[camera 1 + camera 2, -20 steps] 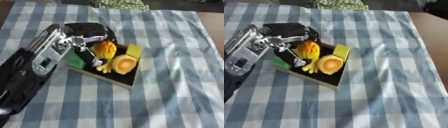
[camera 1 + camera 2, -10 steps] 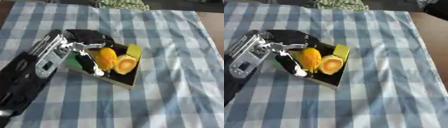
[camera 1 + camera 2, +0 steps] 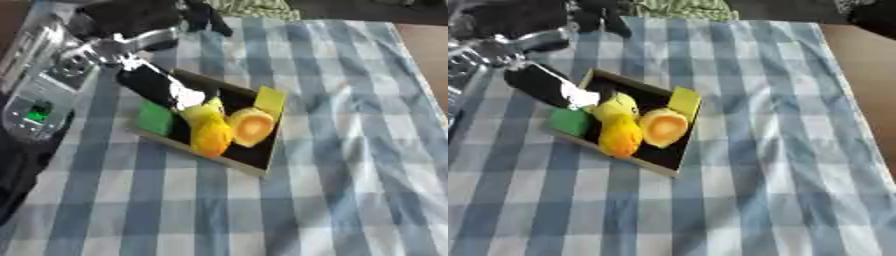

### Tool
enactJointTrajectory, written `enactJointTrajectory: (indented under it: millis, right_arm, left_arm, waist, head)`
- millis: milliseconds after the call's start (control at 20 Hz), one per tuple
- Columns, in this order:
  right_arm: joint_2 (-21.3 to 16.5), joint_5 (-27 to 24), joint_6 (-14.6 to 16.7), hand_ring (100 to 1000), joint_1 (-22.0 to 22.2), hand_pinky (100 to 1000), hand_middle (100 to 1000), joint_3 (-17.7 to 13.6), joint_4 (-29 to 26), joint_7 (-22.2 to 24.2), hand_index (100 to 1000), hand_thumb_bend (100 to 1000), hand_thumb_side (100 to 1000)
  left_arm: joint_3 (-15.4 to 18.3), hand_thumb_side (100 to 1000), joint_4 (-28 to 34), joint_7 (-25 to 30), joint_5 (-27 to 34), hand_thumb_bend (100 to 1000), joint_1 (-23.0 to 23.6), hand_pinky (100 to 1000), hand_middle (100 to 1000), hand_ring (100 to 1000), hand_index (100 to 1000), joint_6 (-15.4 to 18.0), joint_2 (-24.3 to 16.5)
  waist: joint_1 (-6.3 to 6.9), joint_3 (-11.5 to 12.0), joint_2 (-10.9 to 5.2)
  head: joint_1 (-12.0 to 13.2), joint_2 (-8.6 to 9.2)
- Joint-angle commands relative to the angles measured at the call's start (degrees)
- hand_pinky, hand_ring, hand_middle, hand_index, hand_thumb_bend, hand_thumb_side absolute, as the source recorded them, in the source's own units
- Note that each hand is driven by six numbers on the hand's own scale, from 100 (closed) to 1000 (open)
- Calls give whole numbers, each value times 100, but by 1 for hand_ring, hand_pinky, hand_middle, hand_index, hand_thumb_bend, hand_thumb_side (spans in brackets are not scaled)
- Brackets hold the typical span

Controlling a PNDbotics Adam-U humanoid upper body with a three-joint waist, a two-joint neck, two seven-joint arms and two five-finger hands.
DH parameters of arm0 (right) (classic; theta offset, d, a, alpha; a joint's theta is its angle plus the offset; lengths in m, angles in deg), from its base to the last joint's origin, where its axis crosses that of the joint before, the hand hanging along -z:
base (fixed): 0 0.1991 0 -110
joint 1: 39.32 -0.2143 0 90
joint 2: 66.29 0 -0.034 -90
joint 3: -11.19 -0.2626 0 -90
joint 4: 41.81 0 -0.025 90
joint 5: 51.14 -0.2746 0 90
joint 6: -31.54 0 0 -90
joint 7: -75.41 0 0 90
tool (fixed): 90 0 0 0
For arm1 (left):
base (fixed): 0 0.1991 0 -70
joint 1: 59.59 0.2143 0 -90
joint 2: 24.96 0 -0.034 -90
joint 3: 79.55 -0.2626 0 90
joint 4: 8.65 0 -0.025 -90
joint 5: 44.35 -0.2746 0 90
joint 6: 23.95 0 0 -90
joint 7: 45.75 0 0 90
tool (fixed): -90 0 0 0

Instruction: Pick up objects on the table and place them in the box.

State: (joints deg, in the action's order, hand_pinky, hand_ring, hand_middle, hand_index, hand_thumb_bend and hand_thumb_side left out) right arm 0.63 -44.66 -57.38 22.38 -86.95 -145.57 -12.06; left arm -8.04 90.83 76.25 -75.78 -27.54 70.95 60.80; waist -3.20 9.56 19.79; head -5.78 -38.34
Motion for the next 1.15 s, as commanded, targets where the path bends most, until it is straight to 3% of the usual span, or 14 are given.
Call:
enactJointTrajectory:
  millis: [50, 250, 400, 900, 1150]
  right_arm:
    - [-172, -43, 6, 661, -40, 850, 630, -110, -87, -42, 743, 100, 417]
    - [-191, -46, 4, 661, -4, 849, 631, -140, -138, -92, 742, 100, 418]
    - [-199, -48, 1, 662, 17, 849, 631, -149, -160, -119, 742, 100, 417]
    - [-230, -62, 8, 662, 87, 848, 632, -236, -275, -282, 742, 100, 410]
    - [-215, -124, -5, 661, 146, 848, 630, -275, -299, -433, 741, 100, 426]
  left_arm:
    - [503, 343, 664, -497, 850, 100, 54, 926, 768, 836, 863, -529, -358]
    - [949, 336, 1192, -1396, 1868, 100, 415, 922, 741, 819, 842, -1043, -645]
    - [1198, 332, 1460, -2053, 2470, 100, 692, 919, 728, 810, 834, -1155, -832]
    - [1889, 371, 1511, -3739, 3220, 100, 1886, 917, 712, 799, 820, -720, -1413]
    - [2142, 412, 1511, -4275, 3422, 100, 2399, 922, 714, 801, 824, -573, -1505]
  waist:
    - [20, 14, -234]
    - [-13, 40, -242]
    - [-35, 59, -245]
    - [-101, 105, -239]
    - [-141, 127, -256]
  head:
    - [-54, -19]
    - [-154, -29]
    - [-188, -29]
    - [-240, 72]
    - [-256, 117]
